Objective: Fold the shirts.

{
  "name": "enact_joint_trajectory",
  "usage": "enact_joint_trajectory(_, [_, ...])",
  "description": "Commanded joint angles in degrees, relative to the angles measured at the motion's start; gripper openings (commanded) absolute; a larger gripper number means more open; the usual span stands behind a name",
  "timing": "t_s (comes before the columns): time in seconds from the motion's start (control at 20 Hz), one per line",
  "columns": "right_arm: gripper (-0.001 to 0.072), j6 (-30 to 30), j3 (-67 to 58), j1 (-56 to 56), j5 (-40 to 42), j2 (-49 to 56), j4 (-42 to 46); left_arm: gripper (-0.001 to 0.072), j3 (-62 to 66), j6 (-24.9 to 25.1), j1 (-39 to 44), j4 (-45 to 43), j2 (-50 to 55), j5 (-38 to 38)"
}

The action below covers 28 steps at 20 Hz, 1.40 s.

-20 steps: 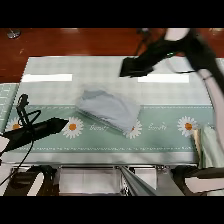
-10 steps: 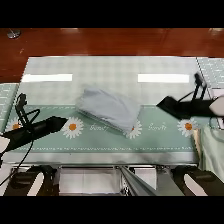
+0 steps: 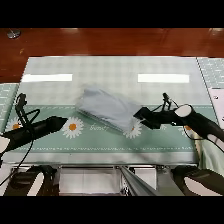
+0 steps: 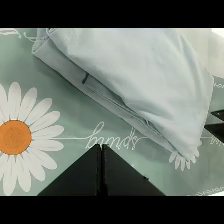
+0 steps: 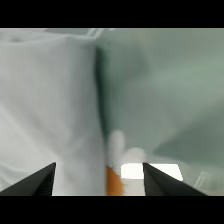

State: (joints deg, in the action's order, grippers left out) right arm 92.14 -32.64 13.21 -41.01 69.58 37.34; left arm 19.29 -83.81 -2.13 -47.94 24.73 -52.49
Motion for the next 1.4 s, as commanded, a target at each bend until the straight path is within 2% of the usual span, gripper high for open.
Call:
enact_joint_trajectory(0.0, [0.0616, -8.4, -9.3, 3.2, -6.3, 12.2, -7.6, 0.0020, 0.0, 0.1, 0.0, 0.0, 0.0, 0.0])
enact_joint_trajectory(0.05, [0.0612, -8.4, -12.1, 3.9, -7.5, 15.0, -7.4, 0.0020, 0.0, 0.1, 0.0, 0.0, 0.0, 0.0])
enact_joint_trajectory(0.1, [0.0461, -8.4, -15.0, 4.5, -8.9, 17.7, -7.4, 0.0020, 0.0, 0.1, 0.0, 0.0, 0.0, 0.0])
enact_joint_trajectory(0.15, [0.0181, -9.0, -17.9, 4.9, -10.5, 19.5, -7.4, 0.0020, 0.0, 0.1, 0.0, 0.0, 0.0, -0.1])
enact_joint_trajectory(0.2, [0.0025, -11.8, -21.4, 5.1, -12.4, 20.5, -7.5, 0.0020, 0.0, 0.1, 0.0, 0.0, 0.0, -0.2])
enact_joint_trajectory(0.35, [0.0024, -12.5, -36.2, 5.0, -17.5, 19.6, -2.3, 0.0020, 0.0, 0.1, 0.0, 0.0, 0.0, -0.6])
enact_joint_trajectory(0.45, [0.0025, -6.6, -48.3, 5.0, -21.1, 19.0, 6.1, 0.0020, 0.0, 0.1, 0.0, 0.0, 0.0, -0.6])
enact_joint_trajectory(0.55, [0.0024, -3.4, -61.7, 3.7, -26.6, 19.0, 12.9, 0.0020, 0.0, 0.1, 0.0, 0.0, 0.0, -1.0])
enact_joint_trajectory(0.8, [0.0024, 3.0, -85.5, -6.1, -44.5, 18.5, 22.3, 0.0020, 0.0, 0.2, 0.0, 0.0, 0.0, -3.0])
enact_joint_trajectory(0.95, [0.0025, 5.9, -86.5, -15.8, -53.2, 13.3, 25.0, 0.0020, 0.0, 1.3, 0.0, 0.0, 0.0, -3.7])
enact_joint_trajectory(1.15, [0.0025, 8.9, -84.8, -29.3, -64.9, 6.1, 39.2, 0.0020, 0.0, 1.6, 0.0, 0.0, 0.0, -3.7])
enact_joint_trajectory(1.35, [0.0025, 9.3, -70.6, -43.3, -65.3, -5.2, 42.3, 0.0020, 0.0, 2.3, 0.0, 0.0, 0.0, -3.4])
